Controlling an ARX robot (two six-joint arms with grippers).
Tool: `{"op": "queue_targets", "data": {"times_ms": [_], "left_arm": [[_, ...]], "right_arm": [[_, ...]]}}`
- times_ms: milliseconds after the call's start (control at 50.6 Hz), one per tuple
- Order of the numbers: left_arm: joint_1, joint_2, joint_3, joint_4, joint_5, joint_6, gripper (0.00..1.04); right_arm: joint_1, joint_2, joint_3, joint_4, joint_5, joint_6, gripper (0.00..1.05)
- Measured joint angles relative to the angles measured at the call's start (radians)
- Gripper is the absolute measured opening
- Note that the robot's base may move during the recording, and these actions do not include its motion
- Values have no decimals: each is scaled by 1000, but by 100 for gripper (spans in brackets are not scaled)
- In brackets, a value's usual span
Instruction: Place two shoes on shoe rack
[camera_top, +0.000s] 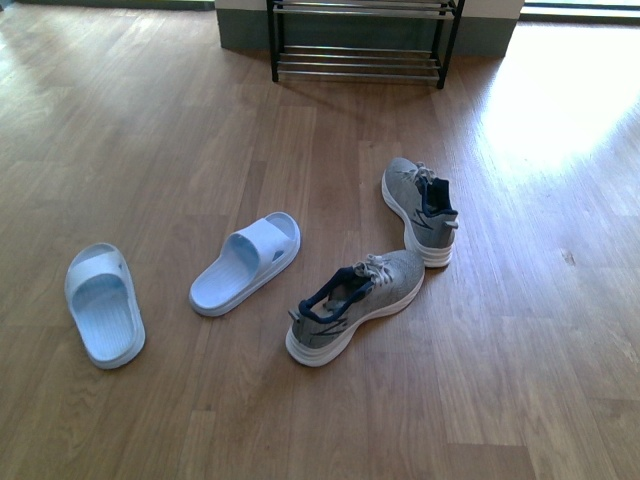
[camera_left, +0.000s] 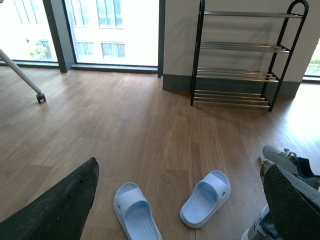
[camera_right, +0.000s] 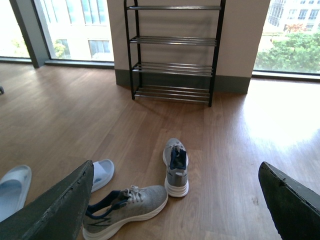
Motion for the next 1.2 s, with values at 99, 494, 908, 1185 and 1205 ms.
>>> {"op": "queue_targets", "data": {"times_ms": [99, 494, 908, 1185, 1205], "left_arm": [[0, 0, 0, 0, 0, 0, 95], [0, 0, 0, 0, 0, 0, 95], [0, 0, 0, 0, 0, 0, 95], [0, 0, 0, 0, 0, 0, 95], [0, 0, 0, 0, 0, 0, 95]], "right_arm": [[0, 0, 0, 0, 0, 0, 95], [0, 0, 0, 0, 0, 0, 95], [0, 0, 0, 0, 0, 0, 96], [0, 1, 0, 0, 0, 0, 95], [0, 1, 0, 0, 0, 0, 96]]}}
